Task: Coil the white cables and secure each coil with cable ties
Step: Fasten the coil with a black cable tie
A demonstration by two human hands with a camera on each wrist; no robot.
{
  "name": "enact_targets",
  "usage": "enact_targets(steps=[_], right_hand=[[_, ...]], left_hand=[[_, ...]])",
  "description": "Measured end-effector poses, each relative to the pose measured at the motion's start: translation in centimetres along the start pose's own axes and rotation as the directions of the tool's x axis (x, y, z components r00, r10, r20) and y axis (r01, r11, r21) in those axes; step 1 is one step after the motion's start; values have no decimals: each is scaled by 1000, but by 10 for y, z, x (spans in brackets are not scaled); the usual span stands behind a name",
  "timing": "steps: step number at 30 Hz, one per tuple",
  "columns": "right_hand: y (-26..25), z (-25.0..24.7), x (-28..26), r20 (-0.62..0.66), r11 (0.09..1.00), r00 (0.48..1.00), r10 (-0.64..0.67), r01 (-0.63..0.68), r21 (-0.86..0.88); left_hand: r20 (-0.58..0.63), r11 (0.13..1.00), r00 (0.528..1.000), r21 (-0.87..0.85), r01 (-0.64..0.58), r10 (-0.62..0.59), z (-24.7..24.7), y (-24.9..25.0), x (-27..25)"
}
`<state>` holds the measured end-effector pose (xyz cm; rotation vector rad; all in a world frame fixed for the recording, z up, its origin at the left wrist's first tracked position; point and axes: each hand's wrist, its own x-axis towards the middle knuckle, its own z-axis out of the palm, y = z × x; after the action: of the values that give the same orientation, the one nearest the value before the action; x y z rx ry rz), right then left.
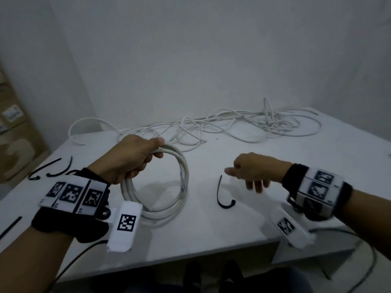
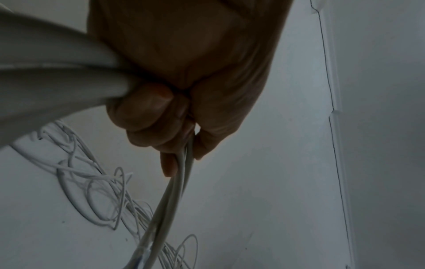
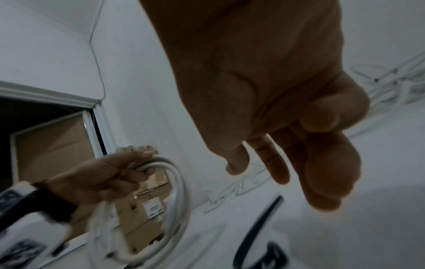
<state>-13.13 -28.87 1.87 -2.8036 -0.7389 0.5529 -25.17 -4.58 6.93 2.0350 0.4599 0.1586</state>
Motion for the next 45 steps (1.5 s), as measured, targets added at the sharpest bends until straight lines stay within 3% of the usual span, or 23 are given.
enact_targets(steps=[2,6,8,12,15,18,20,22,25,27,30,35,38,42,45], right_hand=[[1,16,-18,-1,999,1000,-25,25,29],[-10,57,-25,-99,962,972,-214,191,-197],[-14,71,-19,-170,918,932,-319,260,-299],[1,61,-27,-255,803,805,-535,392,-448],[12,40,-60,-301,638,620,-724,439,-632],[2,27,-90,-194,444,466,-863,519,-730],[-12,29,-88,-128,372,430,-894,550,-748],[-26,40,-71,-79,332,431,-899,551,-766],[-36,42,-41,-176,381,435,-883,446,-809],[-40,34,-31,-304,453,404,-863,353,-818],[-43,23,-28,-434,516,308,-847,277,-811],[-41,25,-28,-484,504,144,-863,188,-843],[-39,29,-28,-530,537,84,-844,140,-832],[-36,33,-28,-530,539,96,-842,131,-832],[-36,34,-29,-540,551,111,-834,157,-820]], left_hand=[[8,1000,1000,2,3,-3,6,3,4],[26,1000,1000,7,0,0,21,12,11],[45,1000,999,9,-7,6,28,15,12],[67,1000,998,4,-6,6,38,17,12],[67,1000,998,1,-10,10,42,15,12],[80,1000,997,10,-4,4,50,15,12],[93,1000,996,17,-15,14,57,18,11],[113,999,993,11,-36,35,63,21,6],[127,999,991,-11,-50,51,69,24,0],[113,999,994,-42,-10,15,72,23,-2],[78,997,996,-61,37,-32,77,19,-4],[56,997,997,-60,54,-51,79,22,-4],[37,995,998,-77,57,-55,81,24,-4],[24,984,992,-127,124,-122,83,27,-2],[17,988,997,-135,79,-77,84,25,-2]])
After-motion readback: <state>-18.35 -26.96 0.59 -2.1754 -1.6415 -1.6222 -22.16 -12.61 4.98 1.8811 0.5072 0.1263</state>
